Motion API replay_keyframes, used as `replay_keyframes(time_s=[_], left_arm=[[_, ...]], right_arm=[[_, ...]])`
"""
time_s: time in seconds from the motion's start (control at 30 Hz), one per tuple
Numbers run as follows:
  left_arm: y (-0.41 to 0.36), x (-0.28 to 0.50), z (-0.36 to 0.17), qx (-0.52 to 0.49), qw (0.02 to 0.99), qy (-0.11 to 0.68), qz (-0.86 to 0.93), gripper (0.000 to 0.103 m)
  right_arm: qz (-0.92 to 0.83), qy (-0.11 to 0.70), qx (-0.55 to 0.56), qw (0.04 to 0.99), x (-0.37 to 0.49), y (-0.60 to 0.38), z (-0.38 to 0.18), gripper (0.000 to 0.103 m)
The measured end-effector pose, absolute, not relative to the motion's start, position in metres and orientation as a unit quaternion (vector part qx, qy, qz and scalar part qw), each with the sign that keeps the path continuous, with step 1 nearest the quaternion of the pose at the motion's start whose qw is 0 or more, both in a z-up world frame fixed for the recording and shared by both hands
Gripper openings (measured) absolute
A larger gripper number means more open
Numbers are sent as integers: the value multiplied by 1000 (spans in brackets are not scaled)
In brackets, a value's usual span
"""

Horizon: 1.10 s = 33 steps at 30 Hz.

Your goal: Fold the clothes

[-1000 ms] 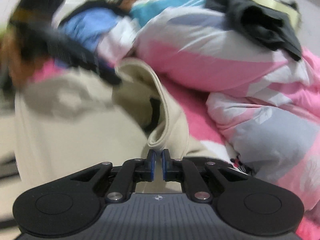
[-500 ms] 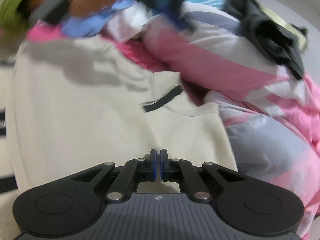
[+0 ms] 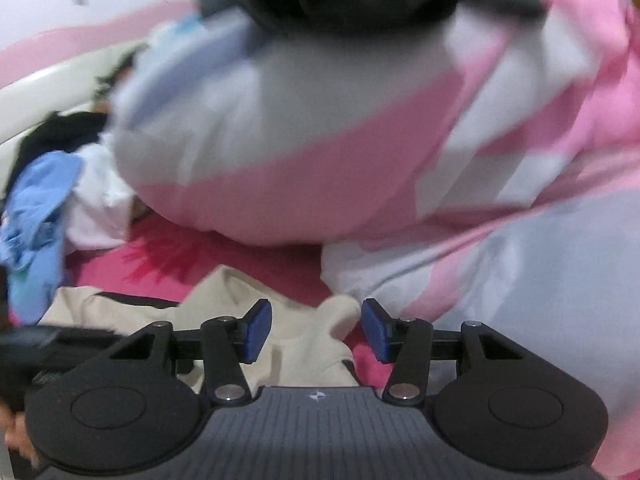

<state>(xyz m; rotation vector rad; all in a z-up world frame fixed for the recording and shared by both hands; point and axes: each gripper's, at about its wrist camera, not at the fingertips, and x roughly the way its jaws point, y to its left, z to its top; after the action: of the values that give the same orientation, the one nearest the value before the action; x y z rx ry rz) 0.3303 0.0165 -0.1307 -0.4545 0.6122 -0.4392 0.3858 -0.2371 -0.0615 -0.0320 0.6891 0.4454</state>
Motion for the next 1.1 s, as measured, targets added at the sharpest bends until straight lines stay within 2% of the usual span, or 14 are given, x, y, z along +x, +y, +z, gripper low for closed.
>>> replay_keyframes(time_s=[0.07,0.1,0.13,0.23,0.5,0.7,0.87,1.0,1.1], left_arm=[[20,331,-133,-233,901,295,-216,26],[22,331,-134,-239,900,293,-218,26],[23,330,-134,-245,899,290,-220,26],[33,324,-131,-274,895,263,-235,26],[73,301,-108,-345,891,148,-257,33],[79,295,-103,-357,889,124,-259,34],[70,299,-103,-322,898,151,-260,37],[51,305,-106,-264,899,201,-285,36],[47,301,-104,-249,900,192,-301,37]], right_arm=[[195,374,2,907,405,-233,-73,44],[186,389,13,902,411,-232,-79,31],[183,395,24,900,412,-233,-82,23],[201,375,32,904,400,-234,-79,15],[333,269,-72,901,299,-229,-44,13],[386,222,-279,851,223,-194,-61,13],[384,172,-454,785,177,-168,-91,12],[347,137,-492,787,171,-168,-94,12],[300,89,-542,780,172,-172,-98,12]])
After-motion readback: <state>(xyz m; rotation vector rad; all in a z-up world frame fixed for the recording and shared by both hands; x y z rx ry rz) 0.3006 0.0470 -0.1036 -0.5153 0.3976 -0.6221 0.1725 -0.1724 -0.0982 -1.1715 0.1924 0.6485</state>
